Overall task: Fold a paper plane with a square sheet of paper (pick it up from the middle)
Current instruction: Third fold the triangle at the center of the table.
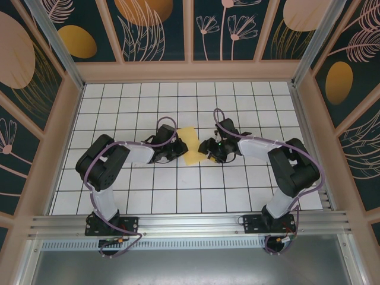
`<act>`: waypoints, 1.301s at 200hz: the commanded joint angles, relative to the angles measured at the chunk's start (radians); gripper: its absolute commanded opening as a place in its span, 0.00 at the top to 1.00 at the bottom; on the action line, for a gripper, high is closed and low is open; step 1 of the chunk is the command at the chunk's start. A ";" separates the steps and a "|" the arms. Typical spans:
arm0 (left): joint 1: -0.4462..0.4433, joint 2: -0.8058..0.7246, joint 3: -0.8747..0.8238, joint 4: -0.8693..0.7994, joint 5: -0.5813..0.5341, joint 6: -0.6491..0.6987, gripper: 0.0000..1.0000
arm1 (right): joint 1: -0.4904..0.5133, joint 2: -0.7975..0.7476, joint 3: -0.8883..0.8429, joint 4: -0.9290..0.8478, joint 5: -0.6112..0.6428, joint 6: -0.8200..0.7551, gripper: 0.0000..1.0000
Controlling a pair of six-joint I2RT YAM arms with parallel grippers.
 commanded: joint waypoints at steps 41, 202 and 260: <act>0.001 0.031 -0.035 -0.038 -0.040 -0.009 0.87 | 0.004 0.041 0.040 -0.025 0.015 -0.035 0.44; 0.001 0.022 -0.039 -0.036 -0.040 -0.009 0.87 | -0.015 -0.035 -0.046 0.123 -0.038 0.002 0.59; 0.002 0.023 -0.037 -0.035 -0.036 -0.007 0.87 | -0.024 -0.047 -0.070 0.159 -0.062 0.003 0.64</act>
